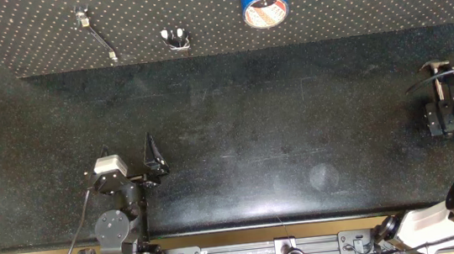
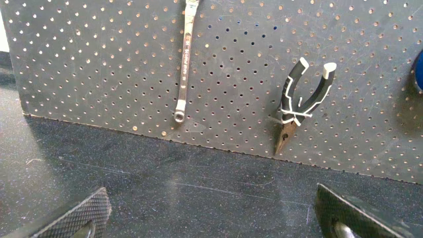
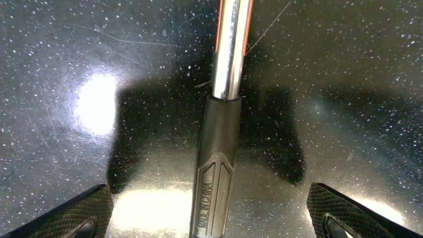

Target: Place Tools Onto Pegboard

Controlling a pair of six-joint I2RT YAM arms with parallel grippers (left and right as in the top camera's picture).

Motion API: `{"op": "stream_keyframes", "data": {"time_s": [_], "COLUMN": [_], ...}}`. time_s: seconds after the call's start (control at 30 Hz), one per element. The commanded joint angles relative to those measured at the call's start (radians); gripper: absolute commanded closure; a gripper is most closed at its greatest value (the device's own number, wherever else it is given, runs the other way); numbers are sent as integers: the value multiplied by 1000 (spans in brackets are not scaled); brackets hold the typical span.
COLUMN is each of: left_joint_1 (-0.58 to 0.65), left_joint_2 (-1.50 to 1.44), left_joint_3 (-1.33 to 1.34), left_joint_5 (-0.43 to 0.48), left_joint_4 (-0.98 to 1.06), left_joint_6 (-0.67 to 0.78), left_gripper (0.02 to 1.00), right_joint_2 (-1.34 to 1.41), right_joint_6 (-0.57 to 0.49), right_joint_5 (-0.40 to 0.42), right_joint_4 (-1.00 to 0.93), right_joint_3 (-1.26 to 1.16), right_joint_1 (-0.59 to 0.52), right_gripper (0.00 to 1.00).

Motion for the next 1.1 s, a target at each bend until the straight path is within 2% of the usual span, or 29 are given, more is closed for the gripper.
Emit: {"op": "stream_keyframes", "data": {"time_s": [0.03,0.07,0.17,0.27,0.37,0.47,0.5,0.57,0.63,0.8,0.83,0.93,1.0,1.1], "left_joint_1": [2,2,2,2,2,2,2,2,2,2,2,2,2,2], "left_joint_2": [-6,-6,-6,-6,-6,-6,-6,-6,-6,-6,-6,-6,-6,-6], "left_joint_3": [-2,-2,-2,-2,-2,-2,-2,-2,-2,-2,-2,-2,-2,-2], "left_joint_5": [6,6,6,6,6,6,6,6,6,6,6,6,6,6], "left_joint_4": [-5,-5,-5,-5,-5,-5,-5,-5,-5,-5,-5,-5,-5,-5], "left_joint_6": [-2,-2,-2,-2,-2,-2,-2,-2,-2,-2,-2,-2,-2,-2], "left_gripper": [23,23,23,23,23,23,23,23,20,23,23,23,23,23], "right_joint_2": [19,19,23,32,33,-4,-40,-122,-192,-387,-422,-475,-466,-448], "right_joint_6": [-21,-21,-21,-21,-21,9,42,138,208,360,392,463,483,486], "right_joint_5": [13,13,13,13,8,-150,-265,-429,-481,-485,-483,-426,-409,-403], "right_joint_4": [2,2,5,6,13,25,40,71,99,238,303,456,476,469], "right_joint_3": [-3,-3,-3,-3,-3,-3,-3,-3,-3,-3,-3,-3,-3,-3], "right_joint_1": [-6,-6,-6,-6,-6,-6,-6,-3,16,219,294,455,511,528], "right_gripper": [38,45,592,921,923,925,925,925,925,925,925,925,925,925]}}
